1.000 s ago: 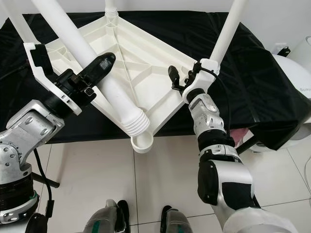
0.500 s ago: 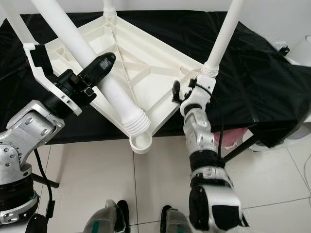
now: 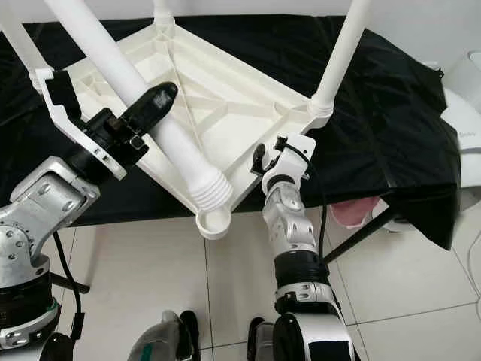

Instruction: Building children table

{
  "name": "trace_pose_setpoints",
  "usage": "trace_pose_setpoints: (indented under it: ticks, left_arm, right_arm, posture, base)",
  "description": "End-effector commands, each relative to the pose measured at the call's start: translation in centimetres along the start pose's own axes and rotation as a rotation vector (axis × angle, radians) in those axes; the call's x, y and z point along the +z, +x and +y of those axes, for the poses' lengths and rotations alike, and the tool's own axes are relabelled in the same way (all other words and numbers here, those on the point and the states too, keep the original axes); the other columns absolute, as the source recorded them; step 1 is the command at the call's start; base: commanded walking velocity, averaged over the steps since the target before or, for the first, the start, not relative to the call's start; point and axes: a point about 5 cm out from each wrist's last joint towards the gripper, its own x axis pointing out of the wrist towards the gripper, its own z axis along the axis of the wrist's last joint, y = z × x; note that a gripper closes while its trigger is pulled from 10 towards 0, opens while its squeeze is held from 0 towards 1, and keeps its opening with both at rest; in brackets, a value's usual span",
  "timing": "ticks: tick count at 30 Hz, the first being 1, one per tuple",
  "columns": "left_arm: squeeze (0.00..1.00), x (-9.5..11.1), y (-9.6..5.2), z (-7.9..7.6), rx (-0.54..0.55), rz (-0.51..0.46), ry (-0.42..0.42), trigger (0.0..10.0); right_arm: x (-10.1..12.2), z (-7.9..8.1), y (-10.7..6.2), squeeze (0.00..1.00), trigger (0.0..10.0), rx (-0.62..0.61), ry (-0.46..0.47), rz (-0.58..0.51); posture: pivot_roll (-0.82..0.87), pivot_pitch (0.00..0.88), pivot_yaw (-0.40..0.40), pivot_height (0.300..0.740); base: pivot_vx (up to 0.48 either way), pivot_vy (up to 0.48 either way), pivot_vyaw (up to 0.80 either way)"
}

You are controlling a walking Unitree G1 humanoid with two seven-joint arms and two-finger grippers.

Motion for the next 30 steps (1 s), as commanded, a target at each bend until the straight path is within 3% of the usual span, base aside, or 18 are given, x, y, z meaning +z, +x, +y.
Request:
trace_pose_setpoints:
  ticks: [1, 3, 4, 5, 6, 9, 10, 11, 12, 13, 14, 15, 16, 17, 21, 22, 23, 30]
  left_arm:
    - [0.0, 0.2, -0.1, -0.7, -0.032, -0.008, 0.017, 10.0]
    - [0.0, 0.2, -0.1, -0.7, -0.032, -0.009, 0.017, 10.0]
    - [0.0, 0.3, -0.1, -0.7, -0.032, -0.01, 0.018, 10.0]
    - [0.0, 0.3, -0.1, -0.7, -0.032, -0.01, 0.018, 10.0]
    - [0.0, 0.3, -0.1, -0.8, -0.033, -0.011, 0.018, 10.0]
    - [0.0, 0.3, -0.1, -0.8, -0.034, -0.012, 0.018, 10.0]
    - [0.0, 0.3, -0.1, -0.8, -0.034, -0.013, 0.017, 10.0]
    - [0.0, 0.3, 0.0, -0.8, -0.033, -0.014, 0.017, 10.0]
    - [0.0, 0.3, 0.0, -0.8, -0.033, -0.014, 0.016, 10.0]
    - [0.0, 0.3, 0.0, -0.8, -0.033, -0.014, 0.016, 10.0]
    - [0.0, 0.3, 0.0, -0.8, -0.033, -0.015, 0.015, 10.0]
    - [0.0, 0.3, 0.0, -0.8, -0.033, -0.015, 0.015, 10.0]
    - [0.0, 0.3, -0.1, -0.8, -0.033, -0.016, 0.015, 10.0]
    - [0.0, 0.2, -0.1, -0.8, -0.033, -0.017, 0.014, 10.0]
    - [0.0, 0.2, 0.0, -0.8, -0.034, -0.018, 0.014, 10.0]
    - [0.0, 0.2, 0.0, -0.8, -0.035, -0.019, 0.014, 10.0]
    - [0.0, 0.2, 0.0, -0.8, -0.035, -0.019, 0.014, 10.0]
    - [0.0, 0.2, 0.0, -0.9, -0.038, -0.019, 0.012, 10.0]
  right_arm:
    - [-0.9, 0.4, -0.5, 0.0, 10.0, -0.032, -0.017, 0.045]
    - [-0.9, 0.7, -0.7, 0.0, 10.0, -0.04, -0.046, 0.055]
    - [-1.0, 1.0, -0.8, 0.0, 4.7, -0.048, -0.081, 0.078]
    - [-1.0, 1.2, -0.9, 0.0, 4.7, -0.055, -0.106, 0.096]
    - [-1.1, 1.3, -1.0, 0.0, 0.0, -0.065, -0.112, 0.108]
    - [-1.1, 1.4, -1.1, 0.0, 0.0, -0.071, -0.105, 0.121]
    - [-1.1, 1.4, -1.2, 0.0, 2.7, -0.075, -0.099, 0.124]
    - [-1.0, 1.5, -1.2, 0.0, 2.7, -0.079, -0.097, 0.129]
    - [-1.0, 1.5, -1.3, 0.0, 7.5, -0.086, -0.093, 0.136]
    - [-1.0, 1.5, -1.3, 0.0, 7.5, -0.086, -0.093, 0.136]
    - [-1.0, 1.5, -1.3, 0.0, 10.0, -0.095, -0.091, 0.141]
    - [-1.0, 1.5, -1.3, 0.0, 10.0, -0.095, -0.091, 0.141]
    - [-1.0, 1.5, -1.3, 0.0, 2.2, -0.111, -0.088, 0.145]
    - [-1.0, 1.6, -1.4, 0.0, 0.0, -0.122, -0.087, 0.15]
    - [-1.0, 1.6, -1.6, 0.0, 0.0, -0.141, -0.072, 0.165]
    - [-1.1, 1.6, -1.7, 0.0, 3.6, -0.142, -0.073, 0.169]
    - [-1.1, 1.6, -1.7, 0.0, 10.0, -0.15, -0.068, 0.177]
    - [-1.2, 1.1, -1.6, 0.0, 10.0, -0.173, -0.075, 0.191]
  posture:
    - [0.01, 0.196, -0.021, 0.74]
    - [0.01, 0.195, -0.021, 0.74]
    - [0.01, 0.197, -0.021, 0.74]
    - [0.01, 0.197, -0.021, 0.74]
    - [0.01, 0.196, -0.022, 0.74]
    - [0.01, 0.196, -0.022, 0.74]
    - [0.01, 0.196, -0.023, 0.74]
    - [0.01, 0.196, -0.024, 0.74]
    - [0.01, 0.196, -0.024, 0.74]
    - [0.01, 0.196, -0.024, 0.74]
    - [0.01, 0.195, -0.025, 0.74]
    - [0.01, 0.195, -0.025, 0.74]
    - [0.01, 0.193, -0.025, 0.74]
    - [0.01, 0.192, -0.026, 0.74]
    - [0.01, 0.189, -0.027, 0.74]
    - [0.01, 0.189, -0.027, 0.74]
    - [0.01, 0.186, -0.028, 0.74]
    - [0.01, 0.182, -0.031, 0.74]
  base:
    - [0.0, 0.0, 0.0]
    - [0.0, 0.0, 0.0]
    - [0.0, 0.0, 0.0]
    - [0.0, 0.0, 0.0]
    - [0.0, 0.0, 0.0]
    - [0.0, 0.0, 0.0]
    - [0.0, 0.0, 0.0]
    - [0.0, 0.0, 0.0]
    - [0.0, 0.0, 0.0]
    - [0.0, 0.0, 0.0]
    - [0.0, 0.0, 0.0]
    - [0.0, 0.0, 0.0]
    - [0.0, 0.0, 0.0]
    - [0.0, 0.0, 0.0]
    - [0.0, 0.0, 0.0]
    - [0.0, 0.0, 0.0]
    - [0.0, 0.0, 0.0]
    - [0.0, 0.0, 0.0]
